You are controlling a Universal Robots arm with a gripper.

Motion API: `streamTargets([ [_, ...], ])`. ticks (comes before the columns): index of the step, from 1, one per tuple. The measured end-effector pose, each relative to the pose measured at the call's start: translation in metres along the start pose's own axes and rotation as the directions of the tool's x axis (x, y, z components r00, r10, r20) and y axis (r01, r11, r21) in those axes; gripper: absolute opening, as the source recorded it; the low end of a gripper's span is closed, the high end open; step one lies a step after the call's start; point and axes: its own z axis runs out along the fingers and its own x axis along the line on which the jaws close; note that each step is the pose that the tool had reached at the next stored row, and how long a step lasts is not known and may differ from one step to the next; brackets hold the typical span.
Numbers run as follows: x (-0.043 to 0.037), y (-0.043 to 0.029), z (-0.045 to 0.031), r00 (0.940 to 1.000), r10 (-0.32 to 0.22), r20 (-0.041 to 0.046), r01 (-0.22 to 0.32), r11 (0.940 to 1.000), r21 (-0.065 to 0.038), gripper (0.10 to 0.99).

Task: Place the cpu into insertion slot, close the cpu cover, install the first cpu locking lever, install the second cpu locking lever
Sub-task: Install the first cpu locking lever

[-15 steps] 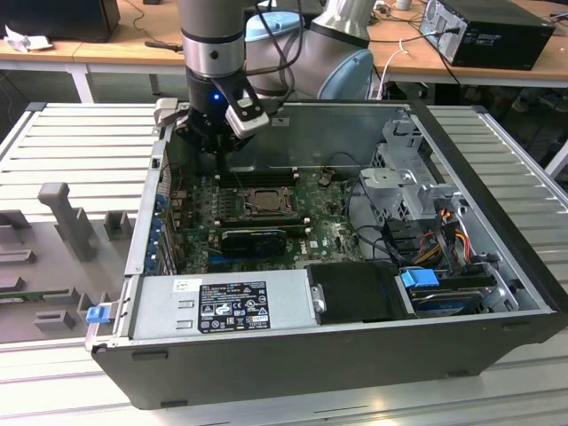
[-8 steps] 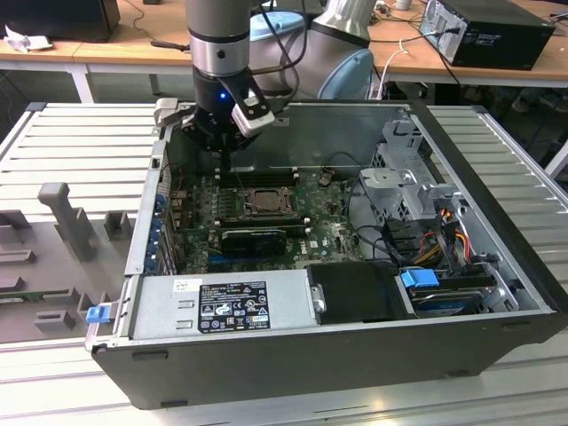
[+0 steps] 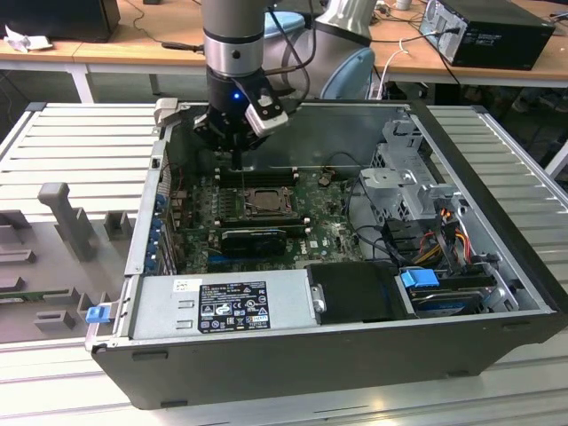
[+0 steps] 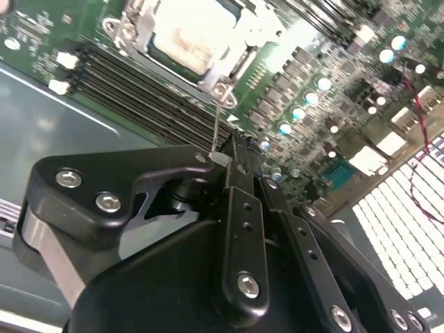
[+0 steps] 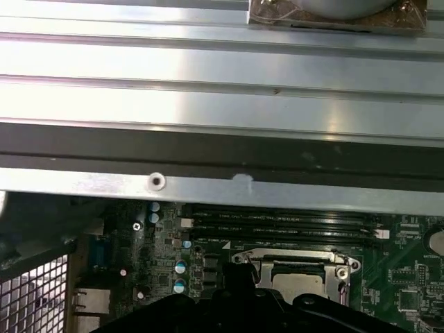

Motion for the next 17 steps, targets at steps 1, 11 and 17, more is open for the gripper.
streamTargets([
  [1,-0.0026,-0.0001,0.0001,1.0000,0.000,0.0000,0.000,1.0000,0.000,0.106],
  [11,-0.0331,-0.0016,0.0010,1.0000,0.000,0.0002,0.000,1.0000,-0.002,0.106],
  [17,-0.0361,-0.0032,0.0025,1.0000,0.001,0.0036,-0.001,0.9972,-0.074,0.106],
])
